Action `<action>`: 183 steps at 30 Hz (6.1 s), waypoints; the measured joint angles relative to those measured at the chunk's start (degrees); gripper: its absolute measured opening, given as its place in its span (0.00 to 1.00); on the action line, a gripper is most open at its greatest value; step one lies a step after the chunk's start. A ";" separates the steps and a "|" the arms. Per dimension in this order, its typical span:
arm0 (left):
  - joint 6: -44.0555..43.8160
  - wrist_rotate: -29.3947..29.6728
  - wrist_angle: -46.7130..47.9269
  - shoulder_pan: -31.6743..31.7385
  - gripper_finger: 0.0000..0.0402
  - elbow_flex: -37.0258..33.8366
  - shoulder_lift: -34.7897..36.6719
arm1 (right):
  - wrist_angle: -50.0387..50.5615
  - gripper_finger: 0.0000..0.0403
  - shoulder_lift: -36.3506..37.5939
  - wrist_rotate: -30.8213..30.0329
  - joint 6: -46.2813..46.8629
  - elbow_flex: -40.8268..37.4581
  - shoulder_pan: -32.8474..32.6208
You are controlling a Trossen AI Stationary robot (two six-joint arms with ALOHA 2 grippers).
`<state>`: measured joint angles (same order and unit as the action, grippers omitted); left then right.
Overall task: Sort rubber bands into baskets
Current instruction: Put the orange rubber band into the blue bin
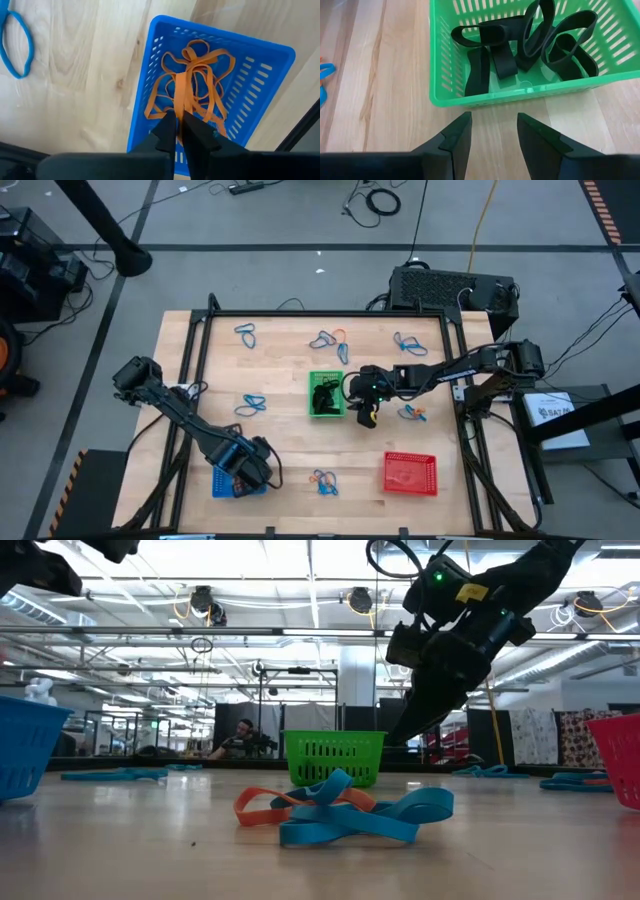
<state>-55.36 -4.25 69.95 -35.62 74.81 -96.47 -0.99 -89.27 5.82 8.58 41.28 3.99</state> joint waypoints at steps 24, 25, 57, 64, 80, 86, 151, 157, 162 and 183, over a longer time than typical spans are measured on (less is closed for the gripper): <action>20.48 9.00 -31.89 5.01 0.32 0.01 -0.19 | 0.09 0.37 0.00 0.02 1.23 0.00 0.00; 23.96 11.34 -34.92 5.03 0.32 0.03 -0.59 | 0.17 0.37 0.00 0.03 1.25 0.00 0.00; 34.71 12.08 -50.02 6.51 0.32 0.10 -20.34 | 2.15 0.37 0.02 0.07 1.27 -0.02 -0.04; 34.71 10.12 -49.69 6.83 0.31 0.09 -20.65 | 2.11 0.37 0.02 0.04 1.27 -0.04 -0.03; 35.21 12.58 -37.56 7.58 0.02 4.16 -13.36 | 2.15 0.37 0.02 0.00 1.27 -0.04 -0.03; 37.64 13.99 -34.34 7.63 0.02 7.23 -8.79 | 2.14 0.37 0.02 0.00 1.27 -0.04 -0.02; 29.20 5.65 4.73 15.28 0.25 8.13 -3.80 | -0.46 0.37 0.02 -0.02 1.19 -0.02 -0.09; 57.44 27.71 -4.94 23.26 0.25 8.13 -3.80 | -0.64 0.37 0.02 0.01 -2.62 -0.02 0.53; 73.48 23.66 -14.89 38.57 0.25 8.13 -3.81 | 4.75 0.37 0.02 -0.11 -5.22 2.28 3.48; 74.54 -19.64 -52.66 66.97 0.25 5.52 -3.82 | 66.65 0.37 0.02 1.88 -7.17 18.39 37.18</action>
<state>19.18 -23.89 17.29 31.35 80.33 -100.29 65.66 -89.25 7.71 1.41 59.67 41.17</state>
